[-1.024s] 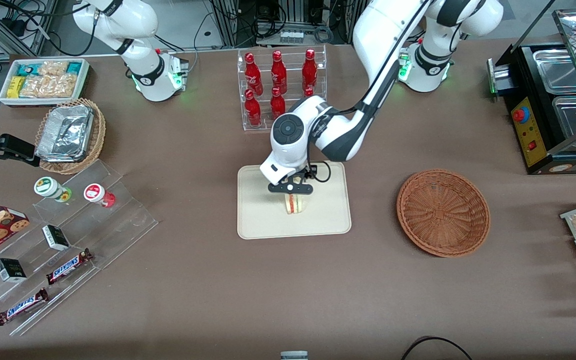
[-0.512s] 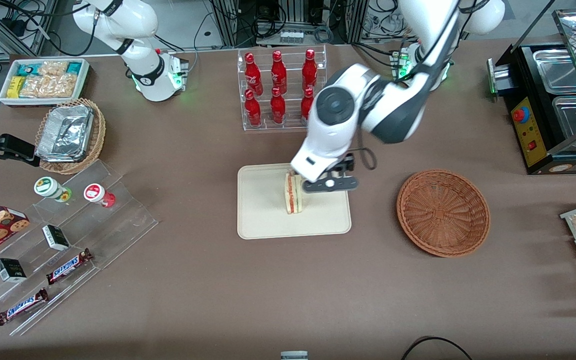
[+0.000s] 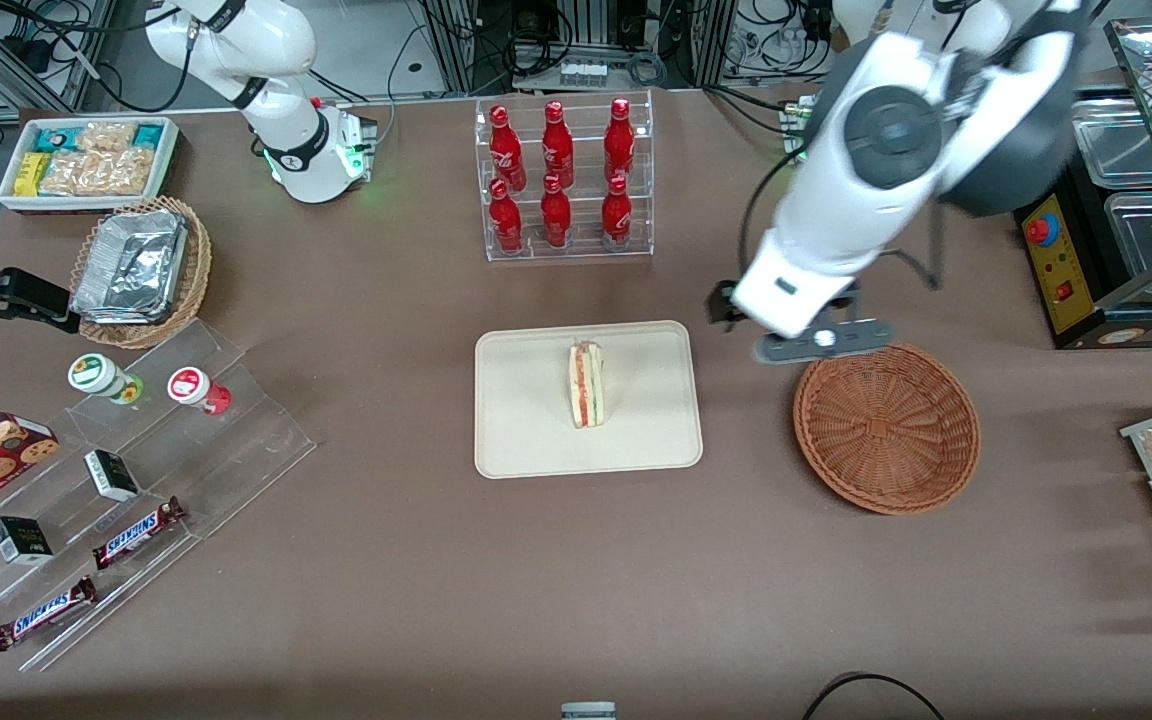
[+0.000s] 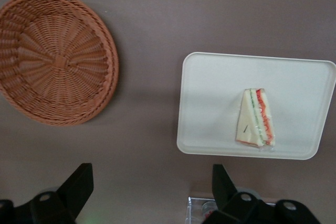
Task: Place sandwich from basket to tray
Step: 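Raise the left gripper off the sandwich and withdraw it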
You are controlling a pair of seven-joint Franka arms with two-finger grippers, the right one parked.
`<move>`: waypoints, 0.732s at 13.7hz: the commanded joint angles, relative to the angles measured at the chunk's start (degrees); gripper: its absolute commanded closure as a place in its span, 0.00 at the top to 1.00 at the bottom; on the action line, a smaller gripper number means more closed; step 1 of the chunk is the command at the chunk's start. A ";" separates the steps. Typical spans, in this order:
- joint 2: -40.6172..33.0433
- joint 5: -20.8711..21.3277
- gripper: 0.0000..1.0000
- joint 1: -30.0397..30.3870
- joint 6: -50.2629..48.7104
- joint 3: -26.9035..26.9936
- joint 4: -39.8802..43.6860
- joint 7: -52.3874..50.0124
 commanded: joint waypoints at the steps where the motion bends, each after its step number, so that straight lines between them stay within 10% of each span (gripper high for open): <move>1: -3.05 -0.08 1.00 3.14 -2.20 -0.52 -1.44 3.63; 10: -8.50 2.12 1.00 7.63 -8.00 5.45 -1.53 16.01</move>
